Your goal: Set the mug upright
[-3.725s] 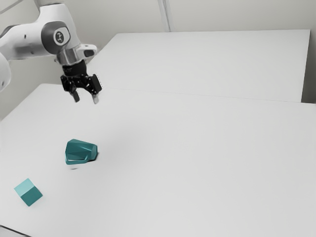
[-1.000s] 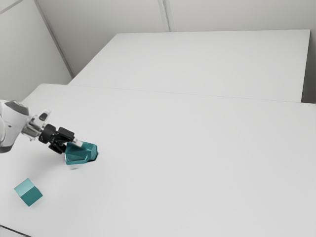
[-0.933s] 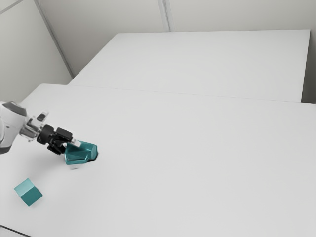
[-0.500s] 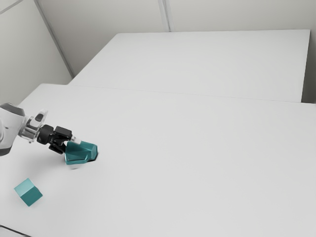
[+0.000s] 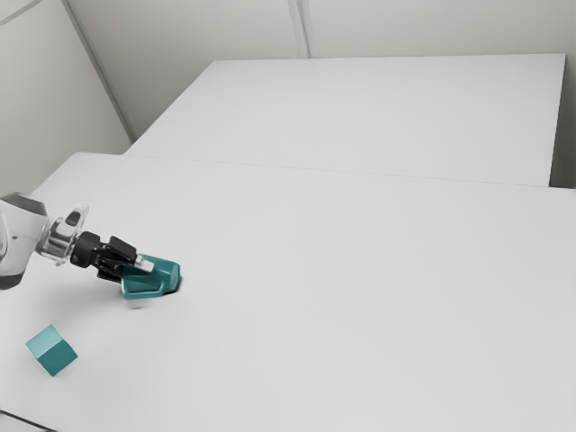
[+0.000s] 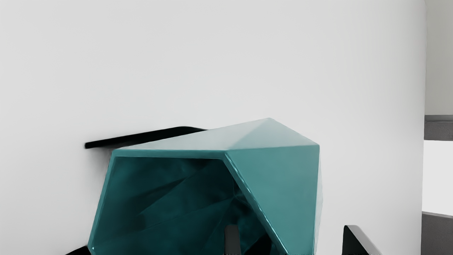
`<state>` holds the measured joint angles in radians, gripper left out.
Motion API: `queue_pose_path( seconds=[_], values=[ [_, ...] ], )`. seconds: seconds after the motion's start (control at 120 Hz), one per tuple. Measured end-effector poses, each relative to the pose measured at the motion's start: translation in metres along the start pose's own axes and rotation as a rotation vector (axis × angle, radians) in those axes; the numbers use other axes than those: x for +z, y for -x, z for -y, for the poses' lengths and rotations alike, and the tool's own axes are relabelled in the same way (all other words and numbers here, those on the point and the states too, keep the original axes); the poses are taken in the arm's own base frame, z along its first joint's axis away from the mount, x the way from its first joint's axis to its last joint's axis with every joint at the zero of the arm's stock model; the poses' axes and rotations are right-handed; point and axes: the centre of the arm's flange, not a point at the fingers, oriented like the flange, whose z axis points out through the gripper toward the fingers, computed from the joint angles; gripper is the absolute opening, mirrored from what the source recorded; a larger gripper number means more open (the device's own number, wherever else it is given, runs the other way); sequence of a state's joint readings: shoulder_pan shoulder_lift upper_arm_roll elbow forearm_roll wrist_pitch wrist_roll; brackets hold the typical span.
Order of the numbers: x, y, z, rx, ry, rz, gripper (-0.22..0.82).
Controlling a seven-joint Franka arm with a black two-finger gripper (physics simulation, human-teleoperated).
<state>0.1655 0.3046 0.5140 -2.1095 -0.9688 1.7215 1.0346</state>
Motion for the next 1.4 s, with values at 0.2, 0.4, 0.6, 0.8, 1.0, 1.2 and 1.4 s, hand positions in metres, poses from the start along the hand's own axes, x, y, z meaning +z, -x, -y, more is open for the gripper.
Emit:
queue_pose_path(
  seconds=[0.2, 0.4, 0.6, 0.8, 1.0, 1.2, 1.4],
  values=[
    [0.0, -0.001, 0.0, 0.005, -0.003, -0.001, 0.01],
    [0.0, -0.005, -0.007, 0.031, -0.013, -0.008, -0.08],
    [-0.008, -0.02, -0.043, 0.114, -0.022, -0.032, -0.15],
    [0.002, -0.039, -0.109, 0.274, -0.082, -0.002, -0.17],
    [0.041, -0.052, -0.179, 0.487, -0.265, 0.168, -0.18],
    [0.08, -0.068, -0.24, 0.723, -0.523, 0.347, -0.18],
    [0.145, -0.073, -0.303, 0.93, -0.721, 0.506, -0.18]
  ],
)
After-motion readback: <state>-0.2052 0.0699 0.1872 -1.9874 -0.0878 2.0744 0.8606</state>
